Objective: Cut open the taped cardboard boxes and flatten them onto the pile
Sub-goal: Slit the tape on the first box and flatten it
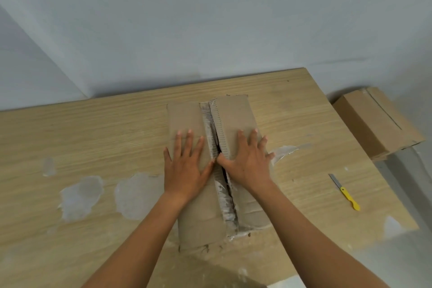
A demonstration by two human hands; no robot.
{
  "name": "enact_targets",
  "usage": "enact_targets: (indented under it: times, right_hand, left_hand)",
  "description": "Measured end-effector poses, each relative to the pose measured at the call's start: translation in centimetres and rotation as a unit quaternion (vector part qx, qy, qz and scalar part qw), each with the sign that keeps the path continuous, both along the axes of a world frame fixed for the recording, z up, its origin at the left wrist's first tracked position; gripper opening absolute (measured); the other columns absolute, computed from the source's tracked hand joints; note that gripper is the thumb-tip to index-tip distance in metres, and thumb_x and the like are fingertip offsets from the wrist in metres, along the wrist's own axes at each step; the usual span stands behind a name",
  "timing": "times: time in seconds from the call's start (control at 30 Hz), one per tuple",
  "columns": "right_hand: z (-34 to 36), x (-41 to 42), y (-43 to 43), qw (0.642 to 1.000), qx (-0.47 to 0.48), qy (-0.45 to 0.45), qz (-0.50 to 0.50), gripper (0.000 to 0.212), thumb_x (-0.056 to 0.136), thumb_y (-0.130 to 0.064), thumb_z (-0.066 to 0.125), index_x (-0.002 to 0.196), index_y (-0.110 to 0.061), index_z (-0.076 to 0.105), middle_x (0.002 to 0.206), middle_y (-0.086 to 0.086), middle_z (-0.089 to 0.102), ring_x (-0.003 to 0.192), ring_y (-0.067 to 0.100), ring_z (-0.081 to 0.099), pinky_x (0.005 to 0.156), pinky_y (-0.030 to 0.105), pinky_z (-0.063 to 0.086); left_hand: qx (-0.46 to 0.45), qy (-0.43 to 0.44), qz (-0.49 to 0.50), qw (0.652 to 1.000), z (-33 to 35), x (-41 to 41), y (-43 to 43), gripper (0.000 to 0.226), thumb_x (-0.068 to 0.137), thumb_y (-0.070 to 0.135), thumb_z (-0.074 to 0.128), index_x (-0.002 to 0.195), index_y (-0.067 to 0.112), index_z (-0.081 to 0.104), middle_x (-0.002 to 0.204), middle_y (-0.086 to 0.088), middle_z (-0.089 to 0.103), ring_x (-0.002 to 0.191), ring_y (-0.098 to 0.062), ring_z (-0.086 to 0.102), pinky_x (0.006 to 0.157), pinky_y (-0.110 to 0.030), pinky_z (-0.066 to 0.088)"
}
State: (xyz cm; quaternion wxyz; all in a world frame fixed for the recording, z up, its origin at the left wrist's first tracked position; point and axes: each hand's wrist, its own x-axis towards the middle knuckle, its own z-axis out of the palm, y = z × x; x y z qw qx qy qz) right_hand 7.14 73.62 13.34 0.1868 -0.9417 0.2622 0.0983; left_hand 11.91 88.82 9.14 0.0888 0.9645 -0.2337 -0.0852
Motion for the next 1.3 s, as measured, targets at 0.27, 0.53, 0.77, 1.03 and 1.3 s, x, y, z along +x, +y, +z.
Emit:
enact_targets:
  times: [0.27,0.53,0.77,1.03,1.3]
  right_hand:
    - [4.7,-1.8,-4.9,0.943,0.269,-0.188,-0.059,0.055,0.09,-0.04,0.053,0.142,-0.023,0.044,0.142,-0.002,0.048,0.129,0.013,0.046,0.101,0.025,0.037]
    - [4.6,-2.2,-5.5,0.942,0.281,-0.178,-0.036,0.056,0.091,-0.043,0.053,0.142,-0.022,0.044,0.144,-0.003,0.047,0.129,0.014,0.046,0.105,0.028,0.038]
    - [4.8,-2.5,-6.1,0.952,0.264,-0.154,-0.008,0.058,0.092,-0.045,0.048,0.144,-0.02,0.04,0.146,0.002,0.044,0.133,0.022,0.042,0.109,0.043,0.037]
    - [7.1,-3.3,-8.7,0.935,0.312,-0.172,0.0,0.039,0.097,-0.034,0.046,0.132,-0.018,0.055,0.12,-0.001,0.063,0.099,0.015,0.059,0.073,0.026,0.052]
    - [6.9,-4.1,-13.9,0.972,0.172,-0.157,0.004,0.026,0.098,-0.016,0.038,0.086,-0.007,0.059,0.082,0.012,0.064,0.07,0.023,0.056,0.058,0.03,0.04]
  left_hand:
    - [0.013,0.007,0.007,1.0,0.7,-0.3,-0.2,0.09,0.075,0.076,-0.006,0.153,0.033,0.003,0.161,0.004,-0.013,0.145,-0.019,-0.022,0.117,-0.055,-0.001]
    - [0.06,0.08,0.098,0.99,3.3,-0.8,-4.8,0.094,0.084,0.073,0.039,0.153,0.025,-0.002,0.159,-0.006,-0.018,0.144,-0.032,-0.023,0.108,-0.071,0.0]
    - [-0.281,0.128,0.15,0.939,7.3,0.1,-2.8,0.078,0.083,0.045,0.059,0.15,0.03,0.022,0.157,0.005,0.02,0.144,-0.021,0.019,0.112,-0.051,0.023]
    - [-0.42,0.174,0.173,0.874,11.2,0.8,6.1,0.049,0.097,0.004,0.047,0.139,0.028,0.043,0.124,0.01,0.059,0.111,0.001,0.058,0.089,-0.018,0.048]
    - [-0.173,0.123,0.231,0.95,8.6,1.5,10.0,0.072,0.093,0.017,0.058,0.15,0.007,0.015,0.143,-0.015,0.043,0.13,-0.036,0.043,0.095,-0.038,0.039]
